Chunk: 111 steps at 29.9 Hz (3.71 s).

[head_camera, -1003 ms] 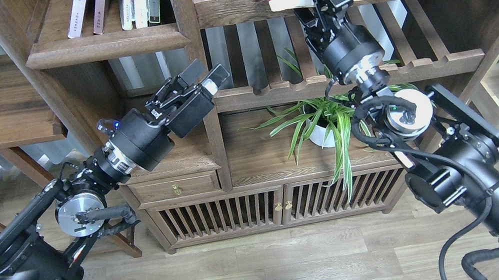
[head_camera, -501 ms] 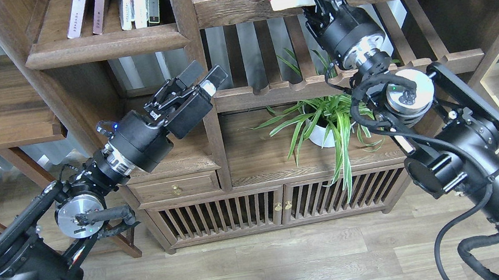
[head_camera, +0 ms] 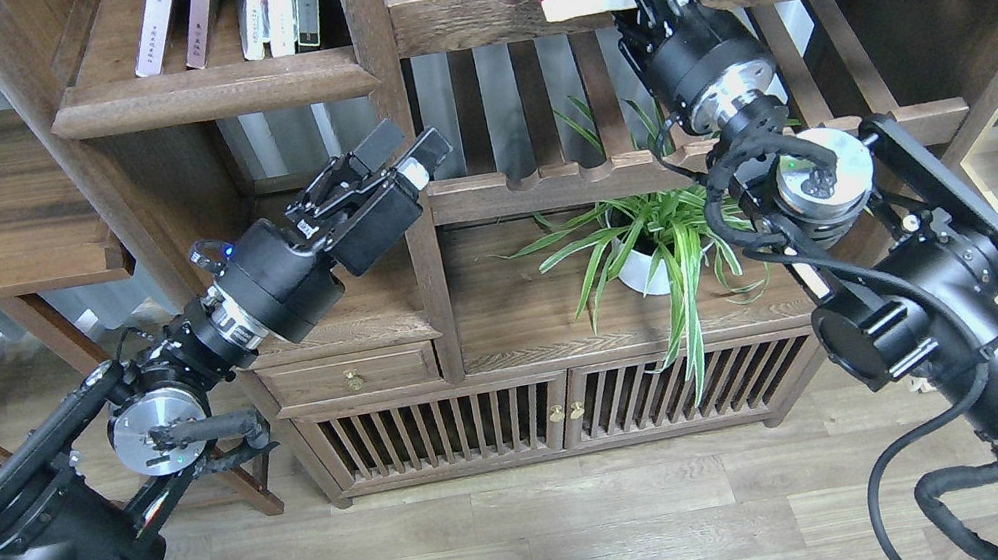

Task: Organize books on shelf

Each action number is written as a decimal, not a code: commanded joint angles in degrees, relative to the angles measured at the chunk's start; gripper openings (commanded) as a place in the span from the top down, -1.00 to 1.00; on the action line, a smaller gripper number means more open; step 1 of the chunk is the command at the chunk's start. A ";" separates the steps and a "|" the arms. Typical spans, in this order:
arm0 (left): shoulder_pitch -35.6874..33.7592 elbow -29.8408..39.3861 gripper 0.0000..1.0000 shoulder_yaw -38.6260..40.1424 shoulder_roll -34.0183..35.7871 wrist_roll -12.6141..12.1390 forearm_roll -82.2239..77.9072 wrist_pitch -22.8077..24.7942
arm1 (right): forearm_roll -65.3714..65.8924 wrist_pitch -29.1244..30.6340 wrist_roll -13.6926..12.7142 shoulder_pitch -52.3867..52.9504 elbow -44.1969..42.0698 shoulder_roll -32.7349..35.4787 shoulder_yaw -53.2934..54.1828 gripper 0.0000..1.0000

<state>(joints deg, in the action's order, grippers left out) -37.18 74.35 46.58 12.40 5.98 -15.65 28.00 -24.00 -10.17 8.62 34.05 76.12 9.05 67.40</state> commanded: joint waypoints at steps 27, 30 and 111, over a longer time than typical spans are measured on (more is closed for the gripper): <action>0.09 0.00 -0.97 0.09 -0.09 0.00 0.00 0.00 | 0.01 14.21 1.40 -5.14 0.00 -0.09 2.39 0.90; 0.09 -0.09 -0.97 0.09 -0.18 0.00 0.00 0.00 | 0.01 15.79 1.40 -5.31 0.00 -0.18 2.39 0.91; -0.44 -4.48 -0.97 2.02 -2.82 -4.48 25.58 0.00 | 0.36 38.17 0.70 -17.53 0.08 -9.05 -11.59 0.93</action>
<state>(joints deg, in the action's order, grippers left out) -37.92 69.92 48.96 9.58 1.52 9.93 28.00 -23.73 28.01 9.33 16.66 76.21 0.00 56.38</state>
